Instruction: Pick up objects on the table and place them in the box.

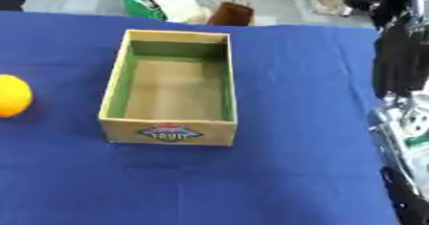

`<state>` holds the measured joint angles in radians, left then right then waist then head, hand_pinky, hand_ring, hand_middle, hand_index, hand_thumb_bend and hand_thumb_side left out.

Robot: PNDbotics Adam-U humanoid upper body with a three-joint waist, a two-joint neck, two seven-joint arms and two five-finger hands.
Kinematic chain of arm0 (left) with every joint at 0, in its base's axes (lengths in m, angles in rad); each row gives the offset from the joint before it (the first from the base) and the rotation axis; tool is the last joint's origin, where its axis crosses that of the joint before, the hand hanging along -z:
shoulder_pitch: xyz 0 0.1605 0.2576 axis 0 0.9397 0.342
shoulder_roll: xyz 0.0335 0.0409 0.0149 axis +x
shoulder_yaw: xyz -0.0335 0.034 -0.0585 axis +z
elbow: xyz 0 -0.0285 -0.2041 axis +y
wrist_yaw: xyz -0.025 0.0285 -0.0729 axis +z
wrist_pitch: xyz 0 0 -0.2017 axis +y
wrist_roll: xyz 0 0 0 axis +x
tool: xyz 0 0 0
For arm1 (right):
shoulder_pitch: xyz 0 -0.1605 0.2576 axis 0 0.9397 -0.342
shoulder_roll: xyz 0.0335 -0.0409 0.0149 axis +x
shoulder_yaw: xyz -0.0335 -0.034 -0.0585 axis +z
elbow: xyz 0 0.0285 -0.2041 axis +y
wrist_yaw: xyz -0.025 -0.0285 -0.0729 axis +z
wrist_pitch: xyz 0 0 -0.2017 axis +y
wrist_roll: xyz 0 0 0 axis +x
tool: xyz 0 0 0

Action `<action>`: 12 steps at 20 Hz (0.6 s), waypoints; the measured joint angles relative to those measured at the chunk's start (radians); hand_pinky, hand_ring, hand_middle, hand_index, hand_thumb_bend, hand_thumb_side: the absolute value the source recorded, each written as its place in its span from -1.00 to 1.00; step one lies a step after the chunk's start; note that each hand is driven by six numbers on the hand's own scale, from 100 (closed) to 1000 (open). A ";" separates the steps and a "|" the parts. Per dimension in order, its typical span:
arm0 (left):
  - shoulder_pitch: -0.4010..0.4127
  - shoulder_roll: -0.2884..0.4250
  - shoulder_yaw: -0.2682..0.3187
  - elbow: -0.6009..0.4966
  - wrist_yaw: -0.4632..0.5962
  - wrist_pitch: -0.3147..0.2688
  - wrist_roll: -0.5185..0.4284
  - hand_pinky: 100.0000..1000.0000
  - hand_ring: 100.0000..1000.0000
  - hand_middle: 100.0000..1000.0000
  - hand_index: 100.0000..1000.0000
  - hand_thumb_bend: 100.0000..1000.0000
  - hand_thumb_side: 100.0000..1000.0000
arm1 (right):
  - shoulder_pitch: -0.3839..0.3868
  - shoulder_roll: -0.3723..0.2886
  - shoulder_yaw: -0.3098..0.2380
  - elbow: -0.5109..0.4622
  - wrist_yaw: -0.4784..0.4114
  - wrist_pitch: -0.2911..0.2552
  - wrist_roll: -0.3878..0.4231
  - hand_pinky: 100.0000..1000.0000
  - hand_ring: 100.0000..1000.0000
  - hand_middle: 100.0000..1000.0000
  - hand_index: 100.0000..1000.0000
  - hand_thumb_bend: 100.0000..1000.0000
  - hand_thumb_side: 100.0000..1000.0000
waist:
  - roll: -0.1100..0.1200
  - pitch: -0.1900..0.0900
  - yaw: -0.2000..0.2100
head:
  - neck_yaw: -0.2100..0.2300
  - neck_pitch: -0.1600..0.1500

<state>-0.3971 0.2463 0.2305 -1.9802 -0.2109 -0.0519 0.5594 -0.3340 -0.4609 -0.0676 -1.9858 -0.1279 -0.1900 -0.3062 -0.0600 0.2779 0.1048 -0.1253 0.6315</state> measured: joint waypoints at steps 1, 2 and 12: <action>0.000 0.000 0.000 0.000 0.000 0.000 0.000 -0.03 -0.03 -0.06 0.26 -1.00 0.20 | 0.000 0.000 0.000 0.000 0.000 0.000 0.000 0.34 0.25 0.12 0.42 -1.00 1.00 | 0.000 0.000 0.000 | 0.000 0.000; 0.001 0.000 0.000 0.000 0.000 0.000 0.000 -0.03 -0.03 -0.06 0.26 -1.00 0.20 | 0.000 0.000 0.000 0.000 0.000 0.000 0.000 0.34 0.25 0.12 0.42 -1.00 1.00 | 0.000 0.000 0.000 | 0.000 0.000; 0.001 0.000 0.000 0.000 0.000 0.000 0.000 -0.03 -0.03 -0.06 0.26 -1.00 0.20 | 0.000 0.002 0.000 0.000 0.000 0.000 0.000 0.34 0.25 0.12 0.42 -1.00 1.00 | 0.000 0.000 0.000 | 0.000 0.019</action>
<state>-0.3963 0.2462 0.2307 -1.9802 -0.2109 -0.0517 0.5597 -0.3338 -0.4588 -0.0676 -1.9858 -0.1274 -0.1896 -0.3060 -0.0600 0.2779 0.1048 -0.1250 0.6507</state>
